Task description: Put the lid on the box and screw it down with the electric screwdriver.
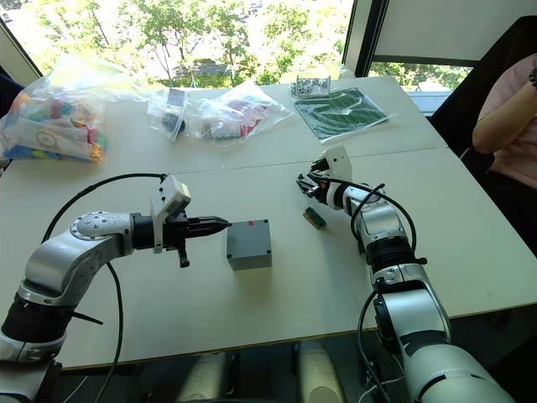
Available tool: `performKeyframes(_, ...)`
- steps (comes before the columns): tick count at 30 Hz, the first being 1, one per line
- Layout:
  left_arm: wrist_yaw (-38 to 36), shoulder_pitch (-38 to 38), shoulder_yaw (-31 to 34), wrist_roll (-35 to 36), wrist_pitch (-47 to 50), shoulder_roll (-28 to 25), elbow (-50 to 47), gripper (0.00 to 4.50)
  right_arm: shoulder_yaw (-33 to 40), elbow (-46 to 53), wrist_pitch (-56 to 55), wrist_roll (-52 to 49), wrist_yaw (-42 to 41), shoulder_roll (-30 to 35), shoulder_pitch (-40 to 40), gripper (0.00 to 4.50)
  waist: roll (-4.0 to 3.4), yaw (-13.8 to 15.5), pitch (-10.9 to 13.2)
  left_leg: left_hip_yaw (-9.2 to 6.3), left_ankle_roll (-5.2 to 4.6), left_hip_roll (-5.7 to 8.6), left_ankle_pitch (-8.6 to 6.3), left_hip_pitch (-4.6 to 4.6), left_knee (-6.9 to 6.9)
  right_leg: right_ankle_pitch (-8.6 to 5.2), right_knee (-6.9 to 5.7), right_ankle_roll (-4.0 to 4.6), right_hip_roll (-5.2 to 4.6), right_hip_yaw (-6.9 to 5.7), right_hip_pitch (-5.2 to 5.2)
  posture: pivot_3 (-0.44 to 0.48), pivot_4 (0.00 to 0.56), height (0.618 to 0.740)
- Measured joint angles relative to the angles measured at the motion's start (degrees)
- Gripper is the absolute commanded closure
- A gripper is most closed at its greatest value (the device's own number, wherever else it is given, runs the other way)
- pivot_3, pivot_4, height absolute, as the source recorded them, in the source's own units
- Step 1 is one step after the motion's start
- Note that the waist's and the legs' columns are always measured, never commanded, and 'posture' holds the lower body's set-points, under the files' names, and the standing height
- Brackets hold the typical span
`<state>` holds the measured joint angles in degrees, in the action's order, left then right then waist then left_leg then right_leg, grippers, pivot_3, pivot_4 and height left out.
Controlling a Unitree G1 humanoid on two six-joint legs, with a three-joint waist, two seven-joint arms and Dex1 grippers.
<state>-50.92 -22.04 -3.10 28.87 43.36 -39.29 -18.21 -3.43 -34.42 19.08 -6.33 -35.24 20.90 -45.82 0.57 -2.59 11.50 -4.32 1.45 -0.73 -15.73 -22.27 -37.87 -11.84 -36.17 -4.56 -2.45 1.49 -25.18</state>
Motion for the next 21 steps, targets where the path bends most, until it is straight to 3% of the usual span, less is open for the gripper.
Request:
performKeyframes(5,0.1,0.0,0.0,0.0,0.0,0.0,0.0,4.5,0.0,-0.7,-0.3,0.0,0.1,0.0,0.0,2.82,0.0,0.0,0.0,0.0,0.0,0.0,0.0,0.0,0.0,0.0,0.0,0.0,0.0,0.0,0.0,0.0,0.15,0.74)
performKeyframes(11,0.1,0.0,0.0,0.0,0.0,0.0,0.0,4.5,0.0,-0.9,-0.8,0.0,0.2,-0.1,0.0,4.43,0.0,0.0,0.0,0.0,0.0,0.0,0.0,0.0,0.0,0.0,0.0,0.0,0.0,0.0,0.0,0.0,0.15,0.74)
performKeyframes(21,0.3,0.0,0.0,0.4,0.0,0.0,-0.2,4.5,0.0,-1.4,-1.0,0.4,0.5,-0.1,-0.2,4.43,0.0,0.0,0.0,0.0,0.0,0.0,0.0,0.0,0.0,0.0,0.0,0.0,0.0,0.0,0.0,0.0,0.15,0.74)
